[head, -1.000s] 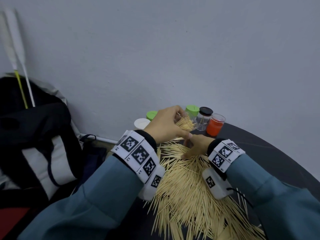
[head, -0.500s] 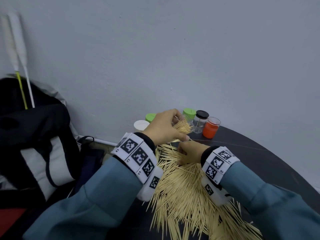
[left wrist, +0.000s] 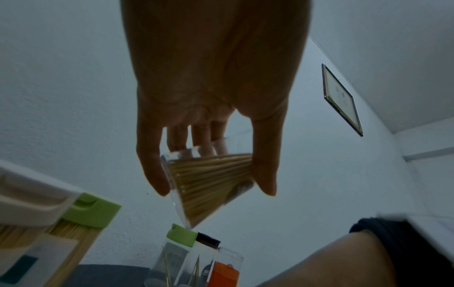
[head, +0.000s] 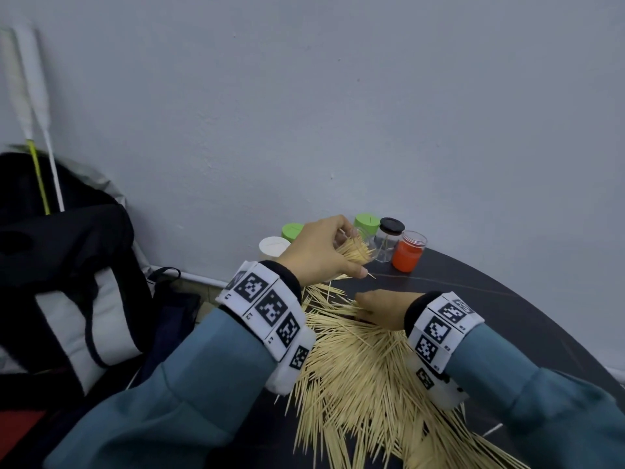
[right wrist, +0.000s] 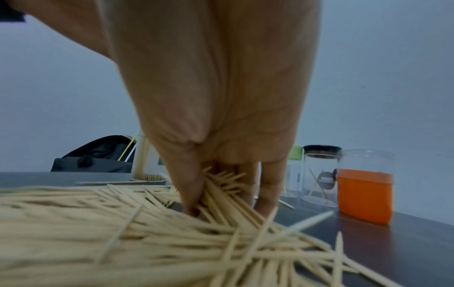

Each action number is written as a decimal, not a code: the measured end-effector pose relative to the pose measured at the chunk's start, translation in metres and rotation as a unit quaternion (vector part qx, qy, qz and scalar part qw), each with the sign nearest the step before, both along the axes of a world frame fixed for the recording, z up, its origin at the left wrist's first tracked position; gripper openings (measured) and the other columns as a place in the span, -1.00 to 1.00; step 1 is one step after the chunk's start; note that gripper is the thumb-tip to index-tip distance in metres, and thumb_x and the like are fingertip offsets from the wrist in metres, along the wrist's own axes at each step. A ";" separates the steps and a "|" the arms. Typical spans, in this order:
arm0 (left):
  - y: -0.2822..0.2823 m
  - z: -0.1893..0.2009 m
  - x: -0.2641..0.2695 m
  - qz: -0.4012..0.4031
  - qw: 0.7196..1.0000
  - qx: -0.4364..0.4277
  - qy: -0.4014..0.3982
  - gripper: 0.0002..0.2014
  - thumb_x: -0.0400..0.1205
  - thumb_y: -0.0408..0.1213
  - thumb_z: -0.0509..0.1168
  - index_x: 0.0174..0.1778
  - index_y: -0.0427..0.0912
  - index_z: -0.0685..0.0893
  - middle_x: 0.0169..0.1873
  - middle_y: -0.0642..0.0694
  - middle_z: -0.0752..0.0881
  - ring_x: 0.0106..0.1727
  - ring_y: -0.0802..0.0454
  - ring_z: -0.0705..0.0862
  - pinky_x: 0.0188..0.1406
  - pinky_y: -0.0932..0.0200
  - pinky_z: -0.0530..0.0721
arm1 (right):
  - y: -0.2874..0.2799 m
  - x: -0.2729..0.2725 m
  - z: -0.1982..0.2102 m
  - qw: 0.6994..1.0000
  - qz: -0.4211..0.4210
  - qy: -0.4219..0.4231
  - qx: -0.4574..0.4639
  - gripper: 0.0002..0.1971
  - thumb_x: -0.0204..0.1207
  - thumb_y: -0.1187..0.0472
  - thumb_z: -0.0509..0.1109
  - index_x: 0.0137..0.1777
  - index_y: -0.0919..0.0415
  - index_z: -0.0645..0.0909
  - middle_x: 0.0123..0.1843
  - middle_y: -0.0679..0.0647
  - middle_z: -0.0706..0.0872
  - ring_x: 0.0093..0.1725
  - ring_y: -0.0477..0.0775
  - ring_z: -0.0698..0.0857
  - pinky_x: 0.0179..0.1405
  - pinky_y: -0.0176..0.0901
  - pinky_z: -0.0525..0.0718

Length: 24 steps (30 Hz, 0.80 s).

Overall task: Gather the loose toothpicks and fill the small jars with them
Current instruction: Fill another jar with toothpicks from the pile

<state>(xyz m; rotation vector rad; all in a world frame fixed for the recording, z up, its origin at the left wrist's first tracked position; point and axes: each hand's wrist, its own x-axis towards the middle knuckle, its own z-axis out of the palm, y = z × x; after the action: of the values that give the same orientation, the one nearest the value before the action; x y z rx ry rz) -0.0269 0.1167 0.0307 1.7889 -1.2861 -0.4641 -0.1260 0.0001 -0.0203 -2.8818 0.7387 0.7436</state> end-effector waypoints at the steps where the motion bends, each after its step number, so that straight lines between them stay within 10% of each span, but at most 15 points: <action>1: 0.000 0.000 -0.001 0.000 1.000 0.001 0.001 -0.54 0.36 -0.23 0.59 0.05 -0.04 0.48 0.01 0.00 0.55 0.02 0.08 0.52 -0.10 0.28 0.41 | 0.000 -0.003 0.001 1.000 -0.007 -0.020 0.013 -0.68 0.72 0.20 0.05 0.36 0.39 0.37 0.31 0.26 0.54 0.28 0.21 0.54 0.23 -0.05 0.45; 8: -0.004 -0.003 -0.006 -0.007 1.000 0.000 -0.001 -0.53 0.36 -0.22 0.59 0.10 -0.09 0.54 0.03 -0.02 0.59 0.04 0.07 0.55 -0.05 0.26 0.45 | -0.011 -0.028 0.001 0.918 -0.122 -0.280 0.255 -0.80 0.74 0.26 -0.06 -0.08 0.18 0.34 -0.28 0.03 0.48 -0.32 -0.08 0.47 -0.24 -0.28 0.50; 16: -0.008 -0.008 -0.015 -0.020 1.000 0.008 -0.009 -0.51 0.35 -0.22 0.60 0.11 -0.08 0.53 -0.05 0.04 0.57 -0.06 0.12 0.53 -0.33 0.49 0.41 | -0.013 -0.045 -0.004 0.600 -0.236 -0.557 0.524 -0.76 0.72 0.35 -0.05 -0.04 0.26 0.46 -0.47 -0.06 0.43 -0.52 -0.18 0.42 -0.47 -0.37 0.44; 24: -0.014 -0.018 -0.036 -0.081 0.991 0.101 -0.026 -0.54 0.37 -0.15 0.59 0.06 -0.05 0.51 -0.07 0.07 0.57 -0.02 0.12 0.55 -0.25 0.36 0.48 | -0.002 -0.058 0.030 0.441 -0.225 -0.663 0.562 -0.74 0.71 0.37 -0.07 -0.14 0.23 0.39 -0.52 -0.08 0.45 -0.54 -0.18 0.41 -0.53 -0.41 0.43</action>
<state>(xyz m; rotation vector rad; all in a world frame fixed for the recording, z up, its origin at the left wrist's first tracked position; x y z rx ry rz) -0.0627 0.1031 0.0125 1.8803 -1.4722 -0.6629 -0.1842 -0.0020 0.0092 -1.0877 0.3400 -0.8478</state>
